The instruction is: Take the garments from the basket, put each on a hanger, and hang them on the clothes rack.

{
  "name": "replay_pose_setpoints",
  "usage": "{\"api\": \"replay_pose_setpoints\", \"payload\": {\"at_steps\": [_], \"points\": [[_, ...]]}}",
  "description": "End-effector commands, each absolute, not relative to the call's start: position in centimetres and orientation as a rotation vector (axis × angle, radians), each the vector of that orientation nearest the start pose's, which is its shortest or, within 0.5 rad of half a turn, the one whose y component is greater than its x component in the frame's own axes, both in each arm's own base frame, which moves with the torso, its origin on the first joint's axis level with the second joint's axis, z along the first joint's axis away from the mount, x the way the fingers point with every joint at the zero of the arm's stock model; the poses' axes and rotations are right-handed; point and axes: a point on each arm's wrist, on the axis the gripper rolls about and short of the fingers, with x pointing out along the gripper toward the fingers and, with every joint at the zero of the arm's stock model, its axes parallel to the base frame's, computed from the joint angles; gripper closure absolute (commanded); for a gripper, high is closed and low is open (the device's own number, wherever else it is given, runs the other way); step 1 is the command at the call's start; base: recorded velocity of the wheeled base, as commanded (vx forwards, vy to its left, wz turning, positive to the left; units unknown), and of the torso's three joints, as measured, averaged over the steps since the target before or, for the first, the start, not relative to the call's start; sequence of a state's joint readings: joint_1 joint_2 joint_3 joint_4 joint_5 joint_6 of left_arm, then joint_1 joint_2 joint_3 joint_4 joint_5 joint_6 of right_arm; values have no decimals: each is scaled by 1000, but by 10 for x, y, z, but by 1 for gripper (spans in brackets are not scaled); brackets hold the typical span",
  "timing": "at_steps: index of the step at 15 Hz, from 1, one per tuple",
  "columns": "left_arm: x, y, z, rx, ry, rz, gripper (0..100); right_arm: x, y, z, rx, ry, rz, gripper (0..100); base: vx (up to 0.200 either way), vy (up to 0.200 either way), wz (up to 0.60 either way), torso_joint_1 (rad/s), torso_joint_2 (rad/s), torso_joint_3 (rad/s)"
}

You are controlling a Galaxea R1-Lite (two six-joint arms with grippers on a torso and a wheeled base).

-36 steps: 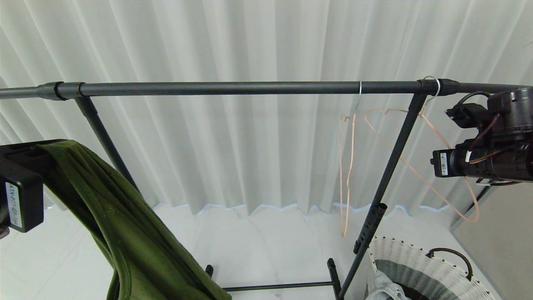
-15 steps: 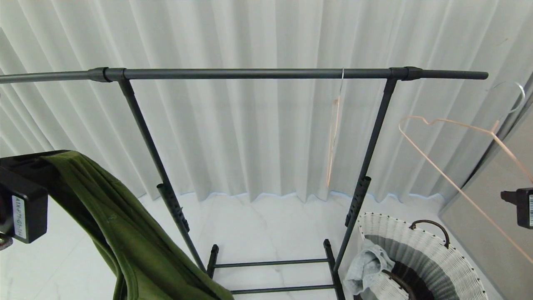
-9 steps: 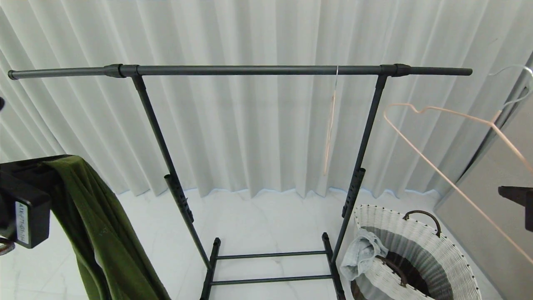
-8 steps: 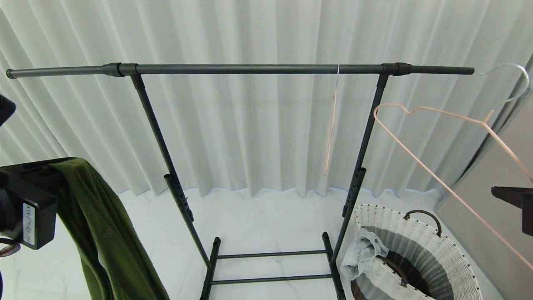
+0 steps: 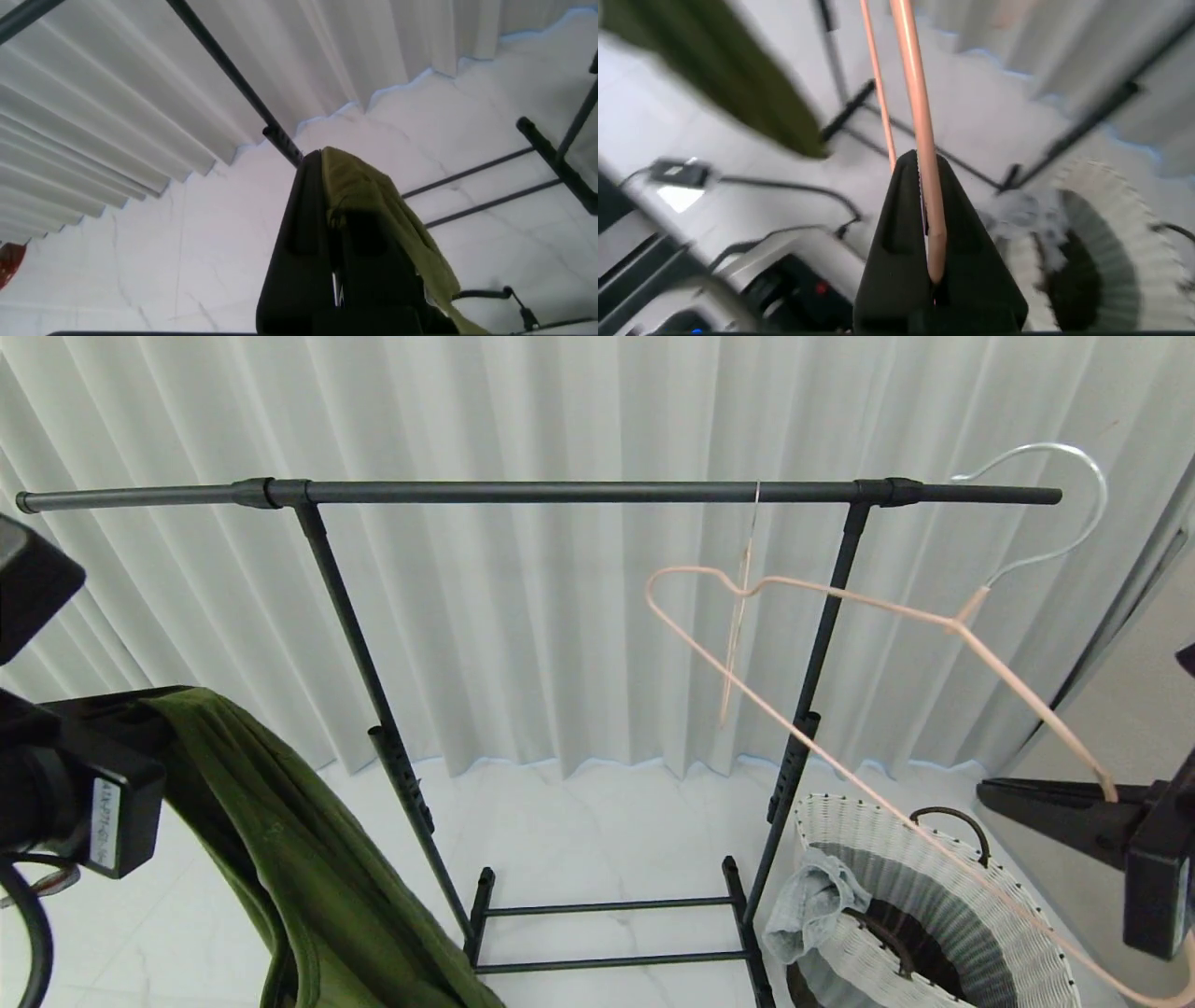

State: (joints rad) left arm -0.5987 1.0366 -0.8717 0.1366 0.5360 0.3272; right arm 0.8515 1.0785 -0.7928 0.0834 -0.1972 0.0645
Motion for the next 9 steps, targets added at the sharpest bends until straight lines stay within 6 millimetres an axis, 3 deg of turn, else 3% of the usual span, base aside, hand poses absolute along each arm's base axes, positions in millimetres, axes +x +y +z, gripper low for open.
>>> {"api": "replay_pose_setpoints", "payload": {"at_steps": [1, 6, 9], "points": [[133, -70, 273, 492, 268, -69, 100, 87, 128, 241, -164, 392, 777, 100, 0, 0, 0, 0, 0, 0], [174, -89, 276, 413, 313, -30, 100, 76, 168, 234, -151, 406, 928, 100, 0, 0, 0, 0, 0, 0], [187, -97, 275, 366, 329, -21, 100, 70, 179, 231, -147, 417, 972, 100, 0, 0, 0, 0, 0, 0]]}}
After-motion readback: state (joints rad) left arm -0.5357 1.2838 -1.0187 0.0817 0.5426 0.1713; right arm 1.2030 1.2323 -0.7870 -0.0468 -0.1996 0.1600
